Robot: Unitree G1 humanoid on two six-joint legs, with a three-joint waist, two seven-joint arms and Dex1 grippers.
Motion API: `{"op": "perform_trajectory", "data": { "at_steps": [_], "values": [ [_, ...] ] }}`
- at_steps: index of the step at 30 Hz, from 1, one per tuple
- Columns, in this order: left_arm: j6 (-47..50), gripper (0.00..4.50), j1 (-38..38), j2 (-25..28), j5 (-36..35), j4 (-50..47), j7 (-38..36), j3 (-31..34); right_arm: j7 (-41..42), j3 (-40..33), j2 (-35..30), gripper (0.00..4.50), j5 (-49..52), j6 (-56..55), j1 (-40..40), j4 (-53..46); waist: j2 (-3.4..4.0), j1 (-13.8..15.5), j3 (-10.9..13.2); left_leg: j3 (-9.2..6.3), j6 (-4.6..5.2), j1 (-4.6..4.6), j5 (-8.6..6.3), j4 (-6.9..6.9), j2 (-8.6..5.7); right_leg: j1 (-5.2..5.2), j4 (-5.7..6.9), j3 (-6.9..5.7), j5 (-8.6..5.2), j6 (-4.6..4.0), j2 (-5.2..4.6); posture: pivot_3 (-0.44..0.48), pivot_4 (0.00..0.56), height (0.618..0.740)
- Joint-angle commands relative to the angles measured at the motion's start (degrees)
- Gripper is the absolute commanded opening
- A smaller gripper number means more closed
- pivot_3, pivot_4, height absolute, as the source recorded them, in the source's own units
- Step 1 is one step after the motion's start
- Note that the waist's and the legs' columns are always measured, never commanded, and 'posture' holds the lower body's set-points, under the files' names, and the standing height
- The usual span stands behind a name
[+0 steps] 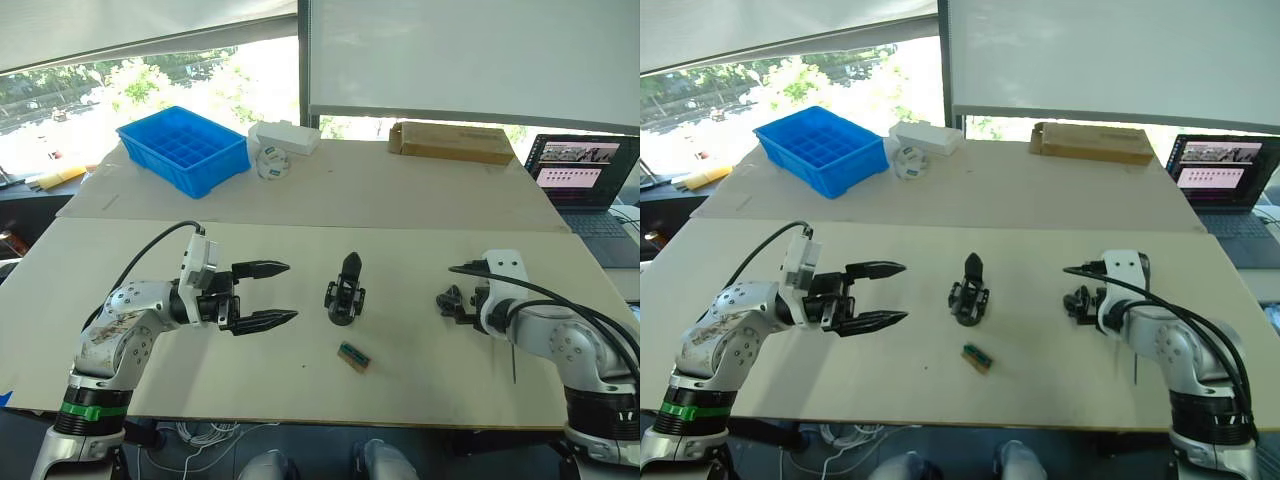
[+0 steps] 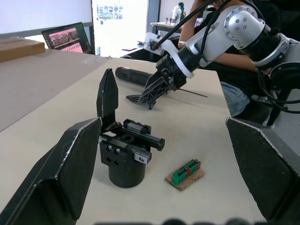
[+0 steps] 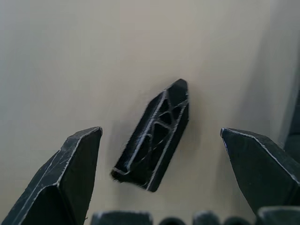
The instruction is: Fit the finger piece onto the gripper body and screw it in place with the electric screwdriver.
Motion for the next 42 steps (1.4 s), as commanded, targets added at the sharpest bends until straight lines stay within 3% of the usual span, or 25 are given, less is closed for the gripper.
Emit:
{"op": "perform_trajectory", "data": {
  "at_steps": [1,2,10,11,15,19,24,32,42],
  "values": [
    [-0.3,4.48,1.2,0.7,-0.8,-3.0,0.6,1.2,0.1,-0.3,1.1,4.5,-1.5,5.1,-1.2,-0.7,0.01,-0.3,0.0,0.01,-0.02,0.02,0.01,-0.04,0.0,0.0,0.0,0.0,0.0,0.0,0.0,0.0,0.15,0.74],
    [-0.3,4.5,1.4,0.9,-0.7,-3.1,0.8,1.4,0.1,-0.7,1.8,3.96,-1.8,6.7,-1.4,-1.0,0.01,-0.4,0.0,0.04,-0.04,0.06,0.02,-0.07,0.0,0.0,0.01,-0.02,-0.01,0.01,0.01,0.0,0.15,0.74],
    [-0.6,4.5,2.2,0.4,-0.8,-3.7,1.9,1.3,1.4,-2.4,7.4,1.2,-6.0,11.1,-2.7,-1.8,-0.03,-1.1,0.0,0.07,-0.27,0.2,0.15,-0.35,0.04,0.01,0.01,-0.07,-0.06,-0.09,0.11,0.0,0.15,0.74],
    [-0.6,4.5,2.2,0.4,-0.8,-3.7,2.0,1.2,1.8,-2.5,7.3,1.1,-6.4,10.7,-2.4,-2.1,-0.03,-1.2,0.0,0.09,-0.29,0.24,0.16,-0.38,0.04,0.01,0.02,-0.07,-0.08,-0.12,0.12,0.0,0.15,0.74],
    [3.8,4.5,0.5,-1.3,-4.6,-3.8,6.6,2.8,6.0,-1.0,2.7,1.1,-9.5,-0.6,2.0,-8.6,-0.02,-0.9,0.0,0.09,-0.37,0.28,0.21,-0.46,0.05,0.0,0.03,-0.05,-0.12,-0.17,0.12,0.0,0.15,0.74],
    [18.3,4.5,-4.9,-7.2,-17.0,-4.1,25.4,7.7,10.2,1.7,-4.0,1.1,-18.4,-23.2,8.2,-19.7,0.09,-0.4,0.0,0.03,-0.34,0.15,0.23,-0.43,-0.03,-0.07,0.04,0.13,-0.23,0.03,0.01,0.0,0.15,0.74],
    [21.2,4.5,-12.2,-17.7,-24.0,-4.9,40.0,9.0,12.2,10.2,-4.1,1.1,-29.4,-44.4,6.6,-25.0,-0.01,-1.0,0.0,0.03,-0.41,0.37,0.28,-0.47,-0.05,0.05,0.09,0.32,-0.35,0.31,0.07,0.0,0.15,0.74],
    [19.4,4.5,-19.0,-23.4,-22.6,-5.3,42.6,4.9,13.8,19.0,2.0,1.1,-37.4,-53.1,-1.0,-23.1,-0.04,-0.5,0.1,0.13,-0.56,0.5,0.38,-0.56,-0.07,0.05,0.13,0.38,-0.14,-0.18,0.18,0.0,0.15,0.74],
    [21.7,4.5,-18.7,-29.1,-25.6,-4.3,47.6,4.0,18.8,23.9,6.4,1.1,-40.6,-61.6,1.5,-23.1,-0.05,-0.7,0.1,0.08,-0.5,0.48,0.41,-0.56,-0.21,0.06,0.12,0.41,-0.14,-0.16,0.13,0.0,0.15,0.74]
  ]
}}
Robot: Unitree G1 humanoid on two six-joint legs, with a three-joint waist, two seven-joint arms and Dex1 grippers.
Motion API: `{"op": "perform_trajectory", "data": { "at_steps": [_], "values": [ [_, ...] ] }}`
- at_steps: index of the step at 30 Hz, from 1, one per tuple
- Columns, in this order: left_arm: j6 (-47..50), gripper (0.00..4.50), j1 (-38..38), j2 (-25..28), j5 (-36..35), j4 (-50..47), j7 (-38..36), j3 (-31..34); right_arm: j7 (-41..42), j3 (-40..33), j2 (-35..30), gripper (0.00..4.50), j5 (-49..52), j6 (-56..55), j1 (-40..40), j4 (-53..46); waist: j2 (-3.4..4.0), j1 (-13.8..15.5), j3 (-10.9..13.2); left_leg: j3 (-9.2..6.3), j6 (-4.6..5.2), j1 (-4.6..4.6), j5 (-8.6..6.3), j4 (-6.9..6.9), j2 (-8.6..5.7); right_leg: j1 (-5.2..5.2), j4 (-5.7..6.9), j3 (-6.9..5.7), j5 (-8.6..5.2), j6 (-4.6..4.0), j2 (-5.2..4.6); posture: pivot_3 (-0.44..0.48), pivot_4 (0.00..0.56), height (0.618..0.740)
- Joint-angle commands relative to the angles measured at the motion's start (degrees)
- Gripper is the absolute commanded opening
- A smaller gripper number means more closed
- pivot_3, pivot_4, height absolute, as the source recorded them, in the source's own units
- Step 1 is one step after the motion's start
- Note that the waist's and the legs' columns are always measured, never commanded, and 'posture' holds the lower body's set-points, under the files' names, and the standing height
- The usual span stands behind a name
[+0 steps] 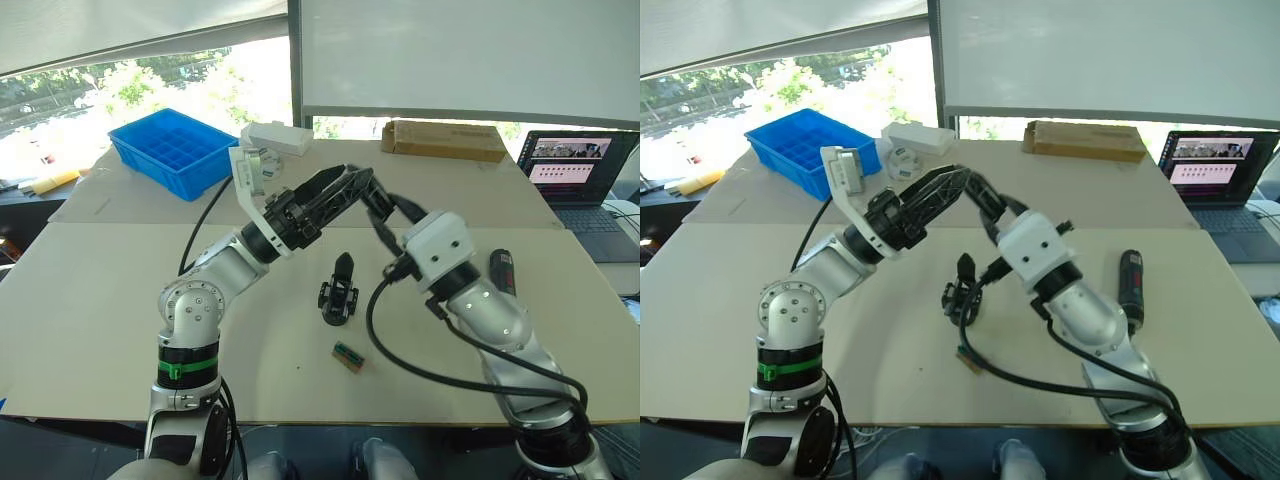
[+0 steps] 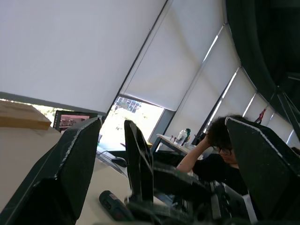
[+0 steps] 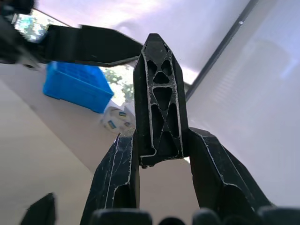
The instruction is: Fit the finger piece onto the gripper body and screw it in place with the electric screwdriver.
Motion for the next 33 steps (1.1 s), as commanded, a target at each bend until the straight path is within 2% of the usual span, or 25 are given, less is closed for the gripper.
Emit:
{"op": "perform_trajectory", "data": {
  "at_steps": [1,8,11,19,24,25,29,30,31,33],
  "values": [
    [1.2,4.5,-0.1,-1.1,-2.5,-1.5,1.9,-0.2,1.2,-0.3,1.0,1.1,-1.7,-4.1,-1.0,-1.4,0.0,-0.1,0.0,0.0,0.0,0.02,0.0,0.0,0.01,0.0,0.01,0.01,0.0,0.0,0.01,0.0,0.15,0.74],
    [0.7,4.5,0.1,-2.6,-3.7,-1.6,3.2,0.0,2.5,-1.4,2.6,1.1,-3.2,-5.2,-1.1,-0.1,0.0,0.0,0.0,0.0,0.0,0.02,0.0,0.0,0.0,0.01,0.01,0.02,-0.01,0.01,0.0,0.0,0.15,0.74],
    [-0.7,3.65,0.3,-3.7,-4.4,-2.8,3.3,0.5,2.4,-2.1,3.3,1.1,-3.1,-4.5,-0.6,0.1,0.0,0.0,0.0,0.0,0.0,0.02,0.0,0.0,0.0,0.01,0.01,0.02,-0.01,0.01,0.0,0.0,0.15,0.74],
    [-1.6,0.04,1.7,-4.0,-3.7,-3.5,4.0,0.4,3.2,-4.2,3.8,1.1,-2.7,-3.9,0.2,0.3,0.0,0.0,0.0,-0.01,0.01,0.01,0.0,0.0,0.01,0.01,0.01,0.01,-0.01,0.0,0.01,0.0,0.15,0.74],
    [-2.0,0.05,2.1,-4.8,-4.3,-3.7,4.6,0.4,7.7,-4.6,3.9,1.1,2.6,-1.0,0.7,-0.9,-0.01,0.0,0.0,-0.02,0.01,0.01,0.0,0.0,-0.01,0.02,0.0,0.01,0.0,0.0,-0.01,0.0,0.15,0.74],
    [-2.1,0.05,2.0,-4.9,-4.6,-3.6,4.4,0.6,10.7,-4.5,2.3,2.12,4.7,0.6,1.2,-2.1,-0.01,0.0,0.0,-0.02,0.01,0.01,0.0,0.0,-0.01,0.02,0.0,0.01,0.0,0.0,-0.01,0.0,0.15,0.74],
    [-1.5,0.05,1.0,-3.0,-5.5,-2.7,2.6,1.7,19.0,-11.9,-5.2,3.48,12.6,5.4,1.9,-4.5,-0.05,0.2,0.0,-0.08,0.03,-0.02,0.0,0.0,-0.02,0.03,-0.04,-0.04,0.0,0.0,-0.03,0.0,0.15,0.74],
    [-1.1,0.05,0.6,-2.0,-5.8,-2.1,1.8,2.0,20.8,-14.4,-6.7,3.95,16.0,7.5,1.6,-4.6,-0.07,0.2,0.0,-0.08,0.03,-0.02,0.0,0.01,-0.02,0.03,-0.04,-0.04,0.0,-0.01,-0.03,0.0,0.15,0.74],
    [-0.2,0.05,0.0,-0.5,-6.5,-1.2,0.5,2.4,23.6,-17.1,-8.6,4.21,20.6,9.9,1.2,-4.6,-0.07,0.2,0.0,-0.08,0.04,-0.02,0.01,0.02,-0.02,0.03,-0.02,-0.03,0.01,-0.02,-0.02,0.0,0.15,0.74],
    [3.3,0.05,-1.4,4.0,-8.6,1.3,-4.1,2.8,27.6,-22.6,-12.5,4.22,30.6,17.7,-0.3,-4.1,-0.08,0.1,0.1,-0.1,0.04,-0.02,0.01,0.03,-0.01,0.03,0.0,-0.05,0.01,-0.03,-0.01,0.0,0.15,0.74]
  ]
}}
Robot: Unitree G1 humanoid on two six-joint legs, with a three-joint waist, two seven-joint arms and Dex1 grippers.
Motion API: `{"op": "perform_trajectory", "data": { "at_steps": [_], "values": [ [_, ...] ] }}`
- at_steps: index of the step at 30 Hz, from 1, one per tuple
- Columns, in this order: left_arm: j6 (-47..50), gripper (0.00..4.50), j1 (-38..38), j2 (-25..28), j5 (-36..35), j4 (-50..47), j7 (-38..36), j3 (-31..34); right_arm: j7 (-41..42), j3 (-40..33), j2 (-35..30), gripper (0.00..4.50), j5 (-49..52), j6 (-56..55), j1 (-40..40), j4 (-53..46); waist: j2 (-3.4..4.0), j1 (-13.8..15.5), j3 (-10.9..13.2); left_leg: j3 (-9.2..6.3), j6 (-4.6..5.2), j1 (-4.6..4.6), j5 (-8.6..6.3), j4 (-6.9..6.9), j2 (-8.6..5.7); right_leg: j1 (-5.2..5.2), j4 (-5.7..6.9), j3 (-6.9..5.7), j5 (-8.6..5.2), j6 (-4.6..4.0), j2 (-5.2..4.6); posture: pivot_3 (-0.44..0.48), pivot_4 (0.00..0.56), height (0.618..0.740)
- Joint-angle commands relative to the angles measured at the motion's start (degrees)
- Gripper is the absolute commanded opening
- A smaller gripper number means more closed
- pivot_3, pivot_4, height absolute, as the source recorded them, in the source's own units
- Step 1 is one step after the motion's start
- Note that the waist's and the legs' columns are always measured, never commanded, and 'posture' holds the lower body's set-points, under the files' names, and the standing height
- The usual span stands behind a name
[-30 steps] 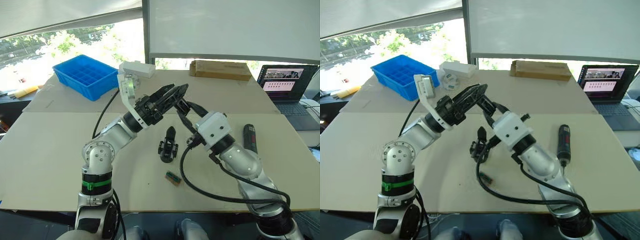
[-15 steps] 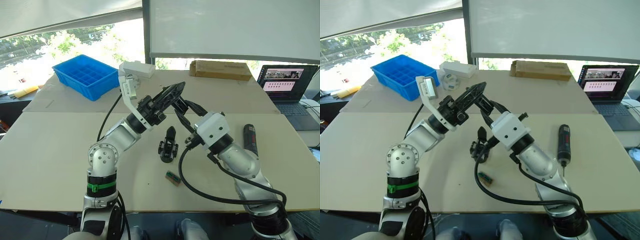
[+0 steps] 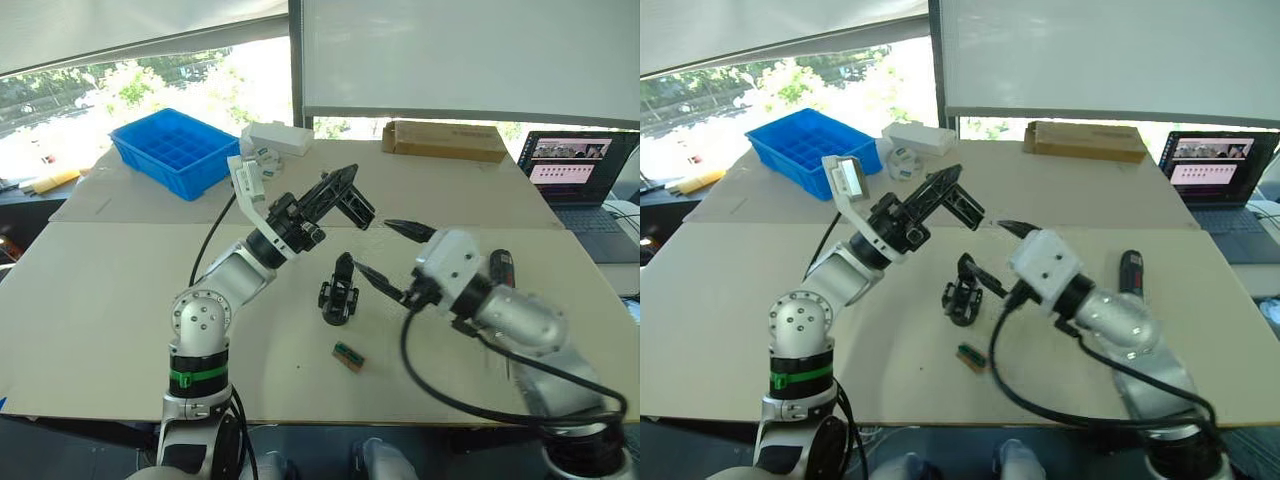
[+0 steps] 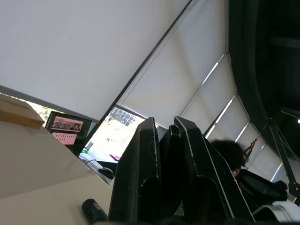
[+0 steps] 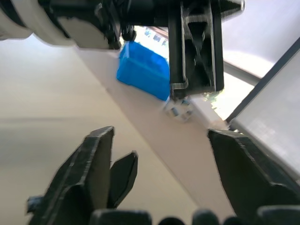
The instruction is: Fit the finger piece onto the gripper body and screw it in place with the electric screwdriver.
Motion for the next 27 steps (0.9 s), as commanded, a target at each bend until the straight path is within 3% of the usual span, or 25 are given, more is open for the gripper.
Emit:
{"op": "perform_trajectory", "data": {
  "at_steps": [1,4,7,15,27],
  "values": [
    [5.7,0.05,-3.3,6.7,-4.6,2.8,-7.3,1.5,7.1,-10.1,-6.3,4.22,17.6,12.8,-3.1,-1.9,0.0,-0.2,0.0,0.0,0.01,0.02,0.0,-0.03,0.0,0.0,-0.02,-0.01,0.0,-0.01,0.0,0.0,0.15,0.74],
    [12.6,0.05,-5.9,13.5,-6.0,6.7,-15.2,-0.6,13.6,-12.7,-16.3,4.22,35.6,30.5,-4.8,-0.3,-0.01,-0.2,0.0,-0.04,0.02,0.07,0.0,-0.05,0.07,0.02,0.02,-0.01,-0.05,-0.11,0.04,0.0,0.15,0.74],
    [16.3,0.05,-7.9,17.6,-4.3,8.6,-20.9,-3.5,10.8,-11.2,-18.0,4.22,45.0,39.2,-10.8,3.5,-0.17,-0.3,0.1,-0.2,0.03,0.02,-0.01,-0.05,0.08,0.04,-0.04,-0.16,-0.07,-0.18,0.03,0.0,0.15,0.74],
    [20.3,0.05,-7.8,22.4,-0.5,7.2,-34.3,-10.7,-5.8,-5.1,-9.1,4.22,60.0,53.0,-24.6,12.7,-0.19,-0.1,0.1,-0.32,0.02,-0.2,0.0,-0.02,0.01,-0.06,-0.02,-0.27,-0.06,-0.19,-0.1,0.0,0.15,0.74],
    [20.8,0.05,-6.6,20.9,3.0,6.8,-36.0,-12.8,-17.3,0.8,-5.2,4.22,71.9,54.6,-28.6,16.8,-0.19,0.4,0.1,-0.54,0.04,-0.4,0.01,0.06,-0.05,-0.08,-0.04,-0.59,-0.05,-0.16,-0.22,0.0,0.15,0.74]
  ]
}}
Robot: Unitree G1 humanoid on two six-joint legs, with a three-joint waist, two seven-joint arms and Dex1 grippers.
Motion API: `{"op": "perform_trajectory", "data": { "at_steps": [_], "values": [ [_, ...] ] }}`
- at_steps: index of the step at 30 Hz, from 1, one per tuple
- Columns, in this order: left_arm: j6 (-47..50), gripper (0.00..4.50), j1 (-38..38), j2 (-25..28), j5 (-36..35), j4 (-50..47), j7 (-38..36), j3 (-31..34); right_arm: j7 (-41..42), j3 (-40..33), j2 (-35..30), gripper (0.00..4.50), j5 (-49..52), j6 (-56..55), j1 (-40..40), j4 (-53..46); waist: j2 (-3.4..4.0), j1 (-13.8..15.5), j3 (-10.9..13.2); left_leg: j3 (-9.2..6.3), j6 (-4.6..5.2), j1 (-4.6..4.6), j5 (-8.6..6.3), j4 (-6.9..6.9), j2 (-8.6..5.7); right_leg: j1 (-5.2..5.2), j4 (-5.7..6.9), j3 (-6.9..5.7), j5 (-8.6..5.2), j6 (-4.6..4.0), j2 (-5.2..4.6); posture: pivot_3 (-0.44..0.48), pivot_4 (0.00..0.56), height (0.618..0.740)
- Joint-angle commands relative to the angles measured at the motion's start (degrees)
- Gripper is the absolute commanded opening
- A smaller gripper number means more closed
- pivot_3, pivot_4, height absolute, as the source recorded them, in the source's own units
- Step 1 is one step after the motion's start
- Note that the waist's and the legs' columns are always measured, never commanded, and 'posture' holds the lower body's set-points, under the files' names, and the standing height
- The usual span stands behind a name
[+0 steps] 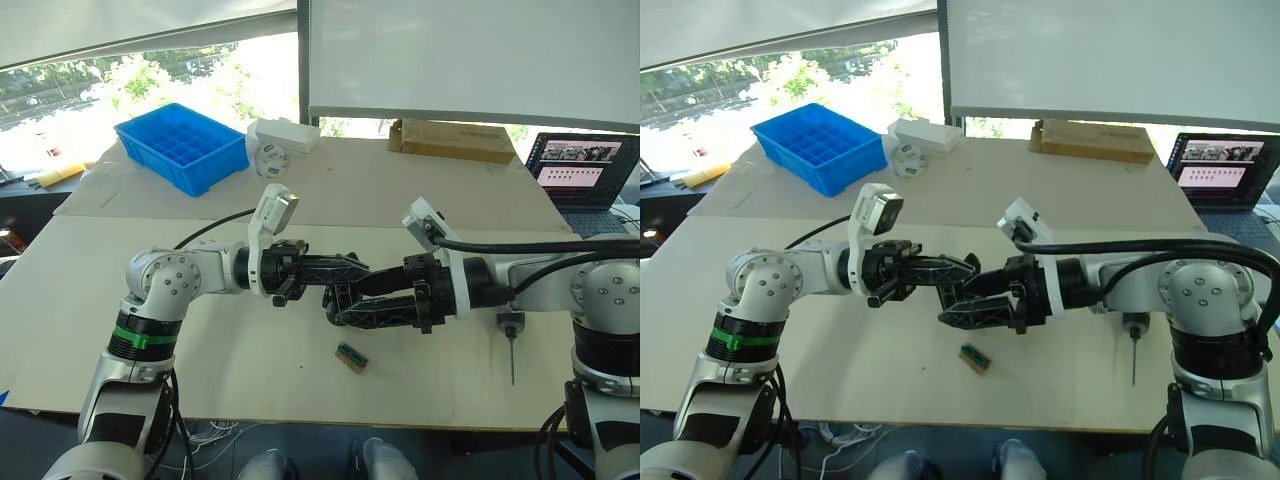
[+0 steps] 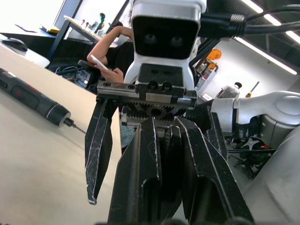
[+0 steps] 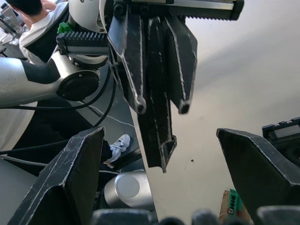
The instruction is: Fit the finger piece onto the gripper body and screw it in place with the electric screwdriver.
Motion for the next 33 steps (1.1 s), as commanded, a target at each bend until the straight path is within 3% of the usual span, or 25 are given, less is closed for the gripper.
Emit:
{"op": "perform_trajectory", "data": {
  "at_steps": [1,10,13,21,25,33],
  "values": [
    [0.4,0.05,0.1,-0.3,0.3,-2.3,-1.1,-0.3,-3.4,1.5,1.1,4.22,4.0,-0.9,-1.7,-0.1,0.0,0.0,0.0,0.0,0.0,0.0,0.0,0.0,0.01,0.0,0.0,0.0,0.0,0.0,0.0,0.0,0.15,0.74],
    [-1.1,0.05,0.8,-0.7,3.1,-3.1,-2.0,-0.9,-5.8,3.5,-0.4,4.22,7.2,-1.6,-1.8,0.3,0.0,-0.1,0.0,-0.02,0.0,-0.02,0.0,0.01,0.0,0.0,-0.01,-0.05,0.0,0.01,-0.02,0.0,0.15,0.74],
    [-0.8,0.05,1.1,-0.7,3.4,-3.5,-2.2,-0.9,-5.7,3.5,-0.9,3.43,7.4,-1.9,-1.6,0.1,0.0,-0.1,0.0,-0.03,0.0,-0.02,0.0,0.01,0.0,0.0,0.0,-0.06,0.0,0.01,-0.01,0.0,0.15,0.74],
    [-0.7,0.05,1.6,-1.5,4.2,-3.6,-1.0,-0.7,-6.3,3.9,-0.8,0.57,7.7,-3.1,-1.0,-0.2,0.0,-0.1,0.0,-0.04,0.01,-0.02,0.0,0.01,0.01,0.0,0.0,-0.05,-0.01,0.01,-0.02,0.0,0.15,0.74],
    [1.8,0.05,1.5,-2.9,0.7,-2.1,1.0,2.3,-6.4,3.5,-0.5,0.4,7.5,-4.4,0.5,-1.3,0.0,-0.1,0.0,-0.05,0.01,-0.03,0.01,0.01,0.01,0.01,0.0,-0.06,-0.01,0.01,-0.03,0.0,0.15,0.74],
    [1.0,3.97,2.1,1.7,1.7,-1.0,-2.8,5.1,-3.1,0.6,-2.4,0.4,7.3,-8.7,5.8,-5.5,0.0,-0.1,0.0,-0.08,0.01,-0.05,0.01,0.01,0.01,0.01,-0.01,-0.11,-0.01,0.03,-0.03,0.0,0.15,0.74]
  ]
}}
